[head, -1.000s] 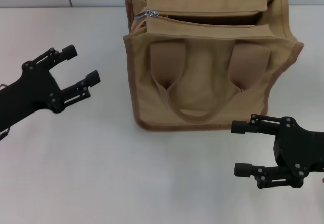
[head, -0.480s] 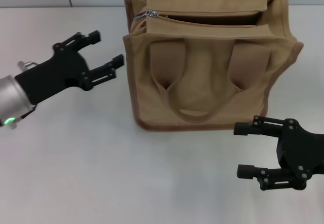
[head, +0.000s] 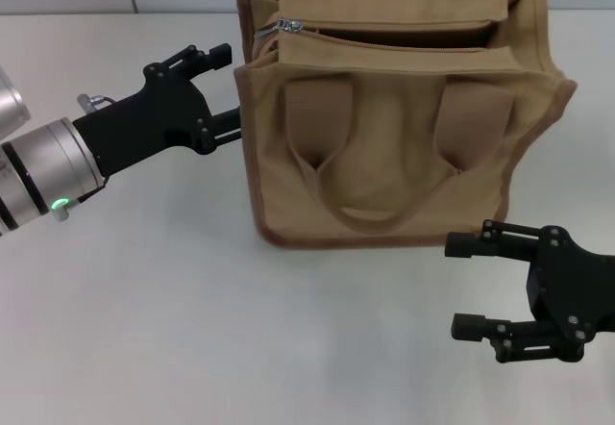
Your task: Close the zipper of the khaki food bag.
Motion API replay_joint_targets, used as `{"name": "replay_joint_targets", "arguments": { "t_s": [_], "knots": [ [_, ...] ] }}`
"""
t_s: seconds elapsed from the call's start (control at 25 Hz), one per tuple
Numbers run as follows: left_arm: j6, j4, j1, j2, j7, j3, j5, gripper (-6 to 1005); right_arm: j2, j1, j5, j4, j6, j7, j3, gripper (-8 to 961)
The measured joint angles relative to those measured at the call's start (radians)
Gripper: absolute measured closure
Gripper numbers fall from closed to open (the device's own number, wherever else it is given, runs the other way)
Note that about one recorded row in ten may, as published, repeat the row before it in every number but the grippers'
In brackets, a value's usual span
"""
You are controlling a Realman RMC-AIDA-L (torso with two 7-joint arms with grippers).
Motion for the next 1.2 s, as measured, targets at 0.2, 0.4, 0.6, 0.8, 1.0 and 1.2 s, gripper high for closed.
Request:
{"name": "replay_joint_targets", "arguments": {
  "t_s": [0.2, 0.4, 0.6, 0.8, 1.0, 1.2],
  "knots": [
    [0.008, 0.0, 0.0, 0.0, 0.0, 0.0, 0.001, 312, 0.0, 0.0, 0.0, 0.0, 0.0, 0.0, -0.002, 129],
    [0.024, 0.0, -0.009, 0.001, 0.005, 0.008, 0.001, 321, 0.0, 0.0, 0.0, 0.0, 0.0, 0.0, -0.005, 129],
    [0.03, -0.001, -0.027, 0.001, -0.003, 0.028, -0.004, 330, 0.0, 0.0, 0.0, 0.0, 0.0, 0.0, -0.006, 129],
    [0.03, -0.002, -0.036, 0.001, -0.008, 0.028, -0.004, 556, 0.0, 0.0, 0.001, 0.0, 0.0, 0.0, -0.006, 130],
    [0.036, -0.002, -0.039, 0.001, -0.008, 0.029, -0.005, 682, 0.0, 0.001, 0.003, 0.0, 0.0, 0.0, -0.006, 130],
    [0.041, -0.001, -0.039, 0.001, -0.005, 0.029, -0.006, 816, 0.0, 0.0, 0.003, 0.0, 0.0, 0.0, -0.006, 130]
  ]
}}
